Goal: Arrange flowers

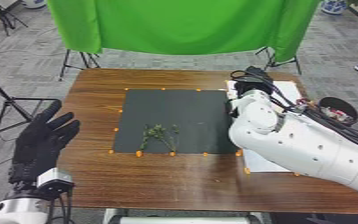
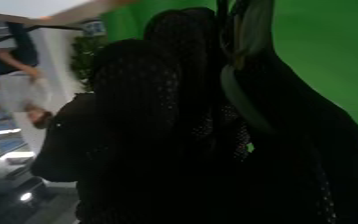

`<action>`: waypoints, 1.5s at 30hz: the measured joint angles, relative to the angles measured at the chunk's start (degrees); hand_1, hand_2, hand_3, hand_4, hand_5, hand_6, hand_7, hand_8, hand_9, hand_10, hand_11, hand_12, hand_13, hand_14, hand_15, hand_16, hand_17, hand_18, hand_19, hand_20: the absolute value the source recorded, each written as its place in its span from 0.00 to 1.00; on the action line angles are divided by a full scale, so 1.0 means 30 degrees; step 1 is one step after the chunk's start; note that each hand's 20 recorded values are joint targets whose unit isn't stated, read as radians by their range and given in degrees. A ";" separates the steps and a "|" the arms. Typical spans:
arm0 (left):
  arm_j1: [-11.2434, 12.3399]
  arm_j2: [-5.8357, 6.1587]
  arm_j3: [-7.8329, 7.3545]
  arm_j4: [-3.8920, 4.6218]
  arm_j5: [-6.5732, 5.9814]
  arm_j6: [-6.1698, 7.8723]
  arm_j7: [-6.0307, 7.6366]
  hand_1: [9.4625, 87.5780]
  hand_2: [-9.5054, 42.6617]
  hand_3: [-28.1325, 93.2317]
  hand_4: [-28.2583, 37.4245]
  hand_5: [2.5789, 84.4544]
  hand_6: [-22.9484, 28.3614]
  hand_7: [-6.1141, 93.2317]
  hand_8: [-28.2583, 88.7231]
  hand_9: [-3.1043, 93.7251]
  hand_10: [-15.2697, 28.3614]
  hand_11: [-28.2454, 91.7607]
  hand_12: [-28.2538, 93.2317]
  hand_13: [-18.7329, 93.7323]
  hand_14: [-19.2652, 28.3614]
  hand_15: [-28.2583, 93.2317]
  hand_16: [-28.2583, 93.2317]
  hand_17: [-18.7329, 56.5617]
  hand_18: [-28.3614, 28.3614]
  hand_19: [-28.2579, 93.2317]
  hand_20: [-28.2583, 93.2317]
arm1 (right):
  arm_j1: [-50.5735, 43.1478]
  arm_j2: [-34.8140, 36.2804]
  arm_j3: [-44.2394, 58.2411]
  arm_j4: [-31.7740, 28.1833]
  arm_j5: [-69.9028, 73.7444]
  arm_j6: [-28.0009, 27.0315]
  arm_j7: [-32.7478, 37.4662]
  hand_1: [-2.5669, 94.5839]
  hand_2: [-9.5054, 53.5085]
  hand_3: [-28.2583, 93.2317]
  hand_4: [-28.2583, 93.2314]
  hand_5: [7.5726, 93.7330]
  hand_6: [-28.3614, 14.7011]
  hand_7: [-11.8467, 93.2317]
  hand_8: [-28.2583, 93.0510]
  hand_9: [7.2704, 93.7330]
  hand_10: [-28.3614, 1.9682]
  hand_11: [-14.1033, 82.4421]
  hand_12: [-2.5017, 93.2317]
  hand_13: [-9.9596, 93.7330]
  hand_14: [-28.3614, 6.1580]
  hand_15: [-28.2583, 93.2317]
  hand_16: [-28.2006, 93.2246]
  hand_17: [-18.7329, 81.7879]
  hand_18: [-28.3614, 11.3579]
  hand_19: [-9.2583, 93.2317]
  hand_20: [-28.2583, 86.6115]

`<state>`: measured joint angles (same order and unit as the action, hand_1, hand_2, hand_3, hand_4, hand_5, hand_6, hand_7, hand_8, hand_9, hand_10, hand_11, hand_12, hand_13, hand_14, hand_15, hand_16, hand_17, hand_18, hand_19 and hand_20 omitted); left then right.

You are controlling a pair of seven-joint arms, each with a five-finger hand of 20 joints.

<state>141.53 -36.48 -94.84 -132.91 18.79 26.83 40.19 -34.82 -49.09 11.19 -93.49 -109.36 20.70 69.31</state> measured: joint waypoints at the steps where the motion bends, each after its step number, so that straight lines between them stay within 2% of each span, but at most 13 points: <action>1: 0.0052 -0.0056 -0.0042 -0.0020 0.0045 0.0005 -0.0036 0.26 0.31 0.76 0.11 0.40 0.62 0.17 0.17 0.36 0.78 0.47 0.32 0.34 0.94 0.69 0.13 0.15 0.95 0.65 0.28 | -0.0024 -0.0004 0.0110 -0.0282 -0.0073 0.0036 -0.0055 0.53 0.02 0.90 0.11 0.85 0.60 0.44 0.44 0.98 0.58 0.55 0.27 0.99 0.70 0.69 0.38 0.87 0.48 1.00 0.38; 10: 0.0430 -0.0230 -0.0267 -0.0155 0.0175 0.0112 -0.0159 0.26 0.31 0.76 0.11 0.40 0.62 0.17 0.17 0.36 0.78 0.47 0.32 0.34 0.94 0.69 0.13 0.15 0.95 0.65 0.28 | -0.0765 -0.0181 0.1146 -0.2527 -0.0721 0.0220 -0.0525 0.54 0.00 0.90 0.12 0.86 0.59 0.42 0.44 0.98 0.58 0.54 0.27 1.00 0.70 0.68 0.38 0.88 0.48 1.00 0.37; 20: 0.0589 -0.0323 -0.0387 -0.0217 0.0299 0.0163 -0.0351 0.26 0.31 0.76 0.11 0.40 0.62 0.17 0.17 0.36 0.79 0.47 0.32 0.34 0.94 0.69 0.13 0.15 0.95 0.65 0.28 | -0.3184 -0.0189 0.2328 -0.4678 -0.1597 0.0236 -0.0490 0.54 0.00 0.90 0.12 0.86 0.59 0.41 0.45 0.99 0.57 0.53 0.28 1.00 0.70 0.68 0.38 0.88 0.48 1.00 0.37; 33: 0.0218 -0.0798 -0.0213 -0.0203 0.0845 0.0130 -0.1096 0.26 0.31 0.76 0.11 0.40 0.62 0.17 0.17 0.36 0.78 0.48 0.32 0.34 0.94 0.69 0.13 0.15 0.95 0.65 0.28 | -0.5257 -0.0575 0.1736 -0.4777 -0.1946 0.0224 -0.0013 0.54 0.00 0.90 0.10 0.87 0.59 0.41 0.45 0.99 0.58 0.53 0.27 1.00 0.70 0.68 0.38 0.88 0.47 1.00 0.36; 45: 0.0193 -0.0889 -0.0140 -0.0203 0.0904 0.0131 -0.1155 0.26 0.31 0.77 0.11 0.40 0.62 0.17 0.17 0.36 0.79 0.48 0.32 0.34 0.94 0.69 0.13 0.15 0.95 0.65 0.28 | -0.5863 -0.0561 0.1254 -0.4900 -0.2026 -0.0114 0.0042 0.53 0.00 0.89 0.11 0.89 0.57 0.38 0.42 1.00 0.56 0.51 0.27 1.00 0.66 0.67 0.38 0.87 0.43 1.00 0.33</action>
<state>142.11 -39.14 -95.26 -133.51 21.50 27.23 36.72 -52.41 -50.77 14.96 -108.19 -115.44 20.36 69.44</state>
